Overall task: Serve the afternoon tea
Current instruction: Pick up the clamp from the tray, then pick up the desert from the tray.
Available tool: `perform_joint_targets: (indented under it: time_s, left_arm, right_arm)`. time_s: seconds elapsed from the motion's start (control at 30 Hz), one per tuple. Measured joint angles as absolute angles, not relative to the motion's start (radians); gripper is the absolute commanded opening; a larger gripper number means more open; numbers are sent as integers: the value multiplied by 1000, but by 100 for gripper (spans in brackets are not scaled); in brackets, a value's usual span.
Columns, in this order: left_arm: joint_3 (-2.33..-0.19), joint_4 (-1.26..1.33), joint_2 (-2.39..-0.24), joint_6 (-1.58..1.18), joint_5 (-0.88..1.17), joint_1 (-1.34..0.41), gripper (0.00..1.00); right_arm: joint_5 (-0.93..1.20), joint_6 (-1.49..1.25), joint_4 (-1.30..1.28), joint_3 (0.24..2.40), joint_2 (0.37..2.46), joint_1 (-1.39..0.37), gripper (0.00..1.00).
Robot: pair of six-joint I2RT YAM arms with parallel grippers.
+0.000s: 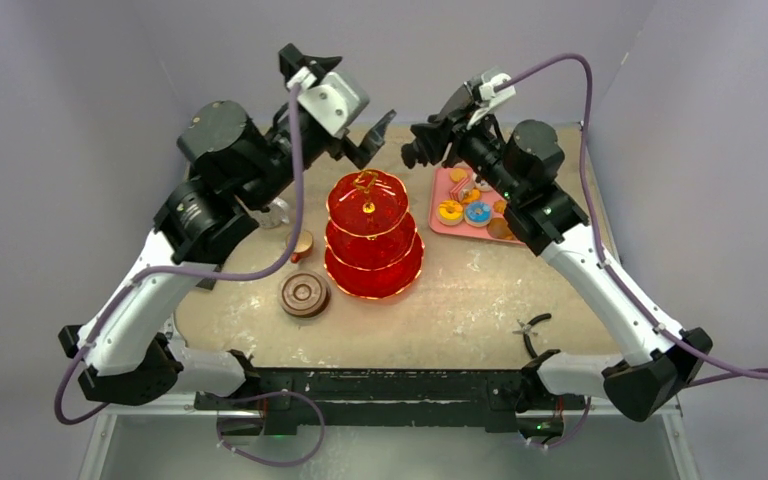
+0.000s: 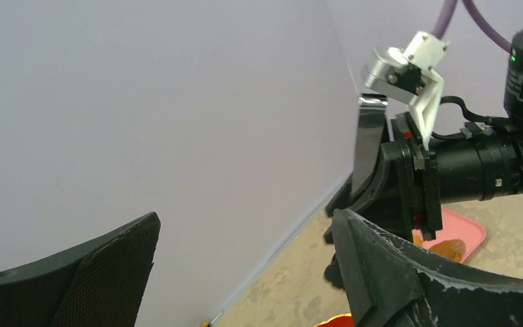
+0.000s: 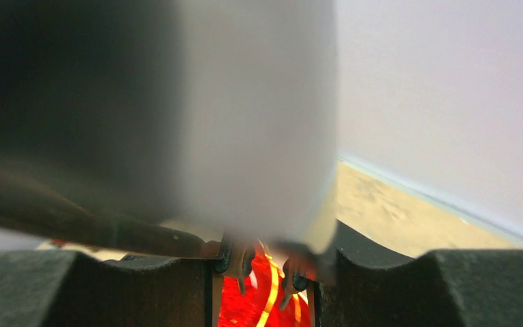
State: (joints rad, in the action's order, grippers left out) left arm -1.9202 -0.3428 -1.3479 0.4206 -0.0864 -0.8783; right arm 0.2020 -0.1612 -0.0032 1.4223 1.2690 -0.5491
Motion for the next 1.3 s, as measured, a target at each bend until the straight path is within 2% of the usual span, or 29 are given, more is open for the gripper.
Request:
perform_joint_targets:
  time_s: [0.23,0.4,0.57,0.73,0.93,1.3]
  left_arm:
    - [-1941,-408,-1307,439,-255,-878,99]
    - [-1942,-452,-1350,432,-339,-834,99]
    - [-1899,-501,-1380,348,-303,-645,99]
    - [-1812,-524,-1390,247,-224,-440,99]
    - [-1731,-532,-1406,151,-127,-286,99]
    - [-1610,-519,-1406,87,-68,-242,99]
  right_arm:
    - [-75,-122,144,1168,1250,-513,38]
    - [-218,-110,270,986,1250,-484,48]
    - [-304,-85,419,878,1266,-477,52]
    - [-354,-62,557,849,1324,-469,53]
    - [-358,-60,673,810,1402,-427,60]
    - [-329,-73,768,796,1550,-418,70]
